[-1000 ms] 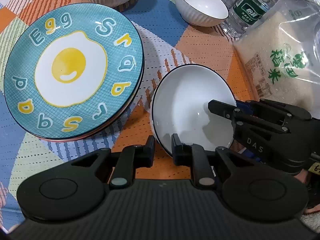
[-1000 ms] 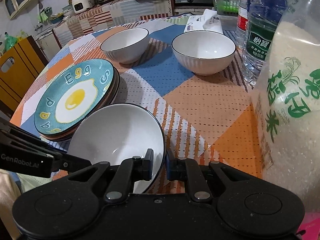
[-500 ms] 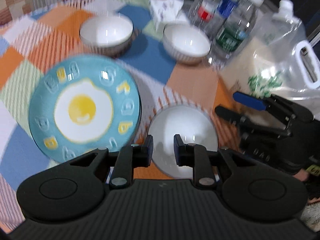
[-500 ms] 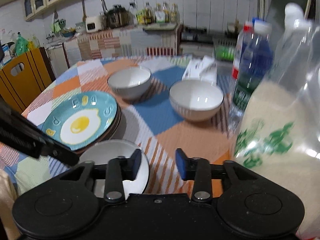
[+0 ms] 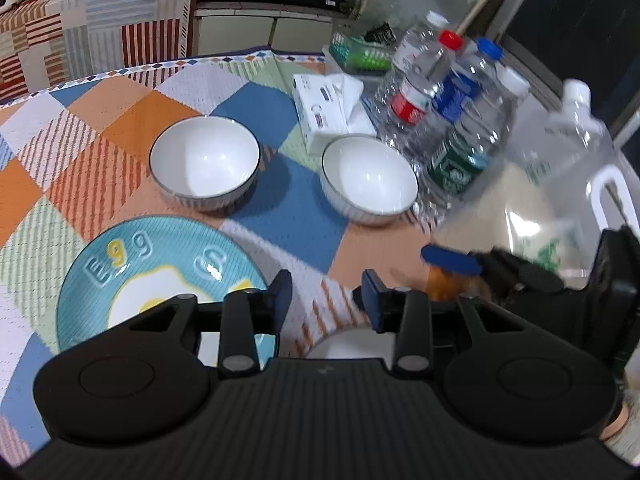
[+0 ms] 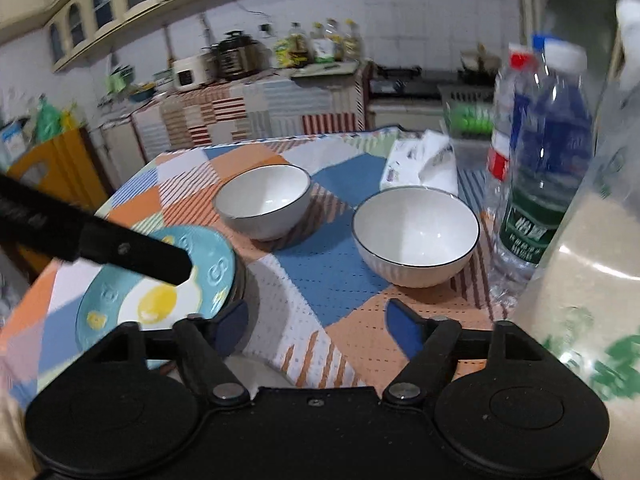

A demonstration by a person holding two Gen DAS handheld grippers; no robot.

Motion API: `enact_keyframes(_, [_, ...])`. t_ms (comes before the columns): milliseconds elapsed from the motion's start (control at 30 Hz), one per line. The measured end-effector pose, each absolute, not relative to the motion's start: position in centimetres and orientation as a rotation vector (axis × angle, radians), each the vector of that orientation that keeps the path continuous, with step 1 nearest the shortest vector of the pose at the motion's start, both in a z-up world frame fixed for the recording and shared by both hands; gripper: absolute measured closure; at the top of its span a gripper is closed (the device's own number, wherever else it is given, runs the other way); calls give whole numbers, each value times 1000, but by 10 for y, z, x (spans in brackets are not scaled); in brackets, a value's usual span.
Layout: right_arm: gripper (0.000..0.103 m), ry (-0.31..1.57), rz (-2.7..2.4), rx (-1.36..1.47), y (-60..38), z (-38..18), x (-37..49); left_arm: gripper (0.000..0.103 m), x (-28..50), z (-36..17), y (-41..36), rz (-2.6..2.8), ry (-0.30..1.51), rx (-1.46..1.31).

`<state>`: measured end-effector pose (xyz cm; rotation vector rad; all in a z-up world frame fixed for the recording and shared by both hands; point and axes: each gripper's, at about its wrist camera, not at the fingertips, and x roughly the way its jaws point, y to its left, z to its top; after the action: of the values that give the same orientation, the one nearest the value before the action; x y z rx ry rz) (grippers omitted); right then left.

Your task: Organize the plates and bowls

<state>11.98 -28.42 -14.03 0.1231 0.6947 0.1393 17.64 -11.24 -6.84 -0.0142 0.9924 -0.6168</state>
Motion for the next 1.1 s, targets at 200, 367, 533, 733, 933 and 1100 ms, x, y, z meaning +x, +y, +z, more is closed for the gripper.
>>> enact_keyframes(200, [15,811,166,223,-290,-160,158,65,210,-83,-132,-638,988,-46])
enact_keyframes(367, [15,881,117,284,-299,-180,183,65,235,-105,-145,-642,964,-69])
enact_keyframes(533, [15,896,59,307,-304,-195,197,65,251,-131,-154,-616,967,-138])
enact_keyframes(733, [15,880,2,208,-297,-206,208,65,268,-144,-178,-603,966,-122])
enact_keyframes(933, [15,840,-41,173,-302,-212,210,68,280,-159,-202,-564,978,-48])
enact_keyframes(1100, [15,802,-69,133,-305,-215,212,87,286,-167,-208,-582,1001,-86])
